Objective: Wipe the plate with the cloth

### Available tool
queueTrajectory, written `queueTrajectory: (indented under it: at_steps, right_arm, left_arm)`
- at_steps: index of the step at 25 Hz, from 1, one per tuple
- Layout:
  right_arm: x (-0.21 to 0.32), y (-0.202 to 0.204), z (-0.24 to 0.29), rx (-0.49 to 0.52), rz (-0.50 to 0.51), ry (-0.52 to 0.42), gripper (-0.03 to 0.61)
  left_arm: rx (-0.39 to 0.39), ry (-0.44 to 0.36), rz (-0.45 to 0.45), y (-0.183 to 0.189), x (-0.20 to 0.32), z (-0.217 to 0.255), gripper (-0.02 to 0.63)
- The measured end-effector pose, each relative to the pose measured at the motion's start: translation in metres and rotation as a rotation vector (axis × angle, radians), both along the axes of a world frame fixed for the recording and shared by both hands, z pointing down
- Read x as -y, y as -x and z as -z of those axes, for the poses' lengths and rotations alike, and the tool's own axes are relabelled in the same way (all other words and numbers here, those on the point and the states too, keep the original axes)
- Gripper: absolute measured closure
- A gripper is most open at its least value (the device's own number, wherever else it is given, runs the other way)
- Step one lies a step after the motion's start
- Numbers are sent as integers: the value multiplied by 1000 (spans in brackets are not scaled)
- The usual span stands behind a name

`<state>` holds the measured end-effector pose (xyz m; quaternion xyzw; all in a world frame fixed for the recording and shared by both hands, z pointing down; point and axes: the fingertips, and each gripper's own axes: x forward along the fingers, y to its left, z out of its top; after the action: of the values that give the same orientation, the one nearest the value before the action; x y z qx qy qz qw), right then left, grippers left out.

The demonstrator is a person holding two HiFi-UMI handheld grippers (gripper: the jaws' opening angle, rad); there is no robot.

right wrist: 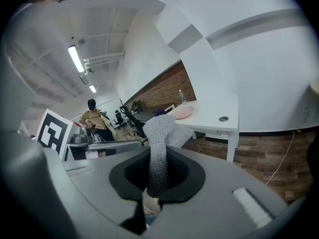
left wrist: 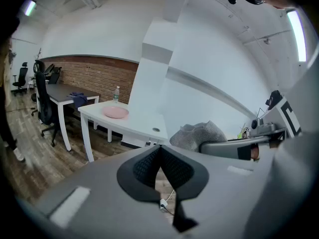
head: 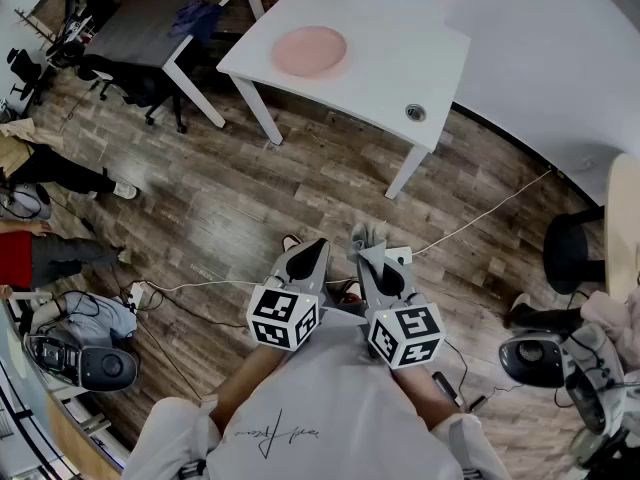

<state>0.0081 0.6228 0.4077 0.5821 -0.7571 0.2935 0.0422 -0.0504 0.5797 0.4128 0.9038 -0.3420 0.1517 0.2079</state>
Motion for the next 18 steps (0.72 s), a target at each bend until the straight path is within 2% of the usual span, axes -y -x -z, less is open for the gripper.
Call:
queueTrajectory:
  at_steps: [8, 11, 14, 18]
  right_arm:
    - [2, 15, 11, -41, 79, -45, 555]
    - [1, 10, 10, -38, 58, -38, 555]
    - [0, 3, 17, -33, 24, -72, 551]
    - [4, 8, 19, -13, 38, -83, 548]
  left_arm:
    - [-7, -11, 11, 2, -3, 5, 612]
    - [-9, 1, 20, 3, -4, 3, 612]
    - [-14, 19, 0, -1, -9, -1, 612]
    - [16, -11, -10, -2, -9, -4, 612]
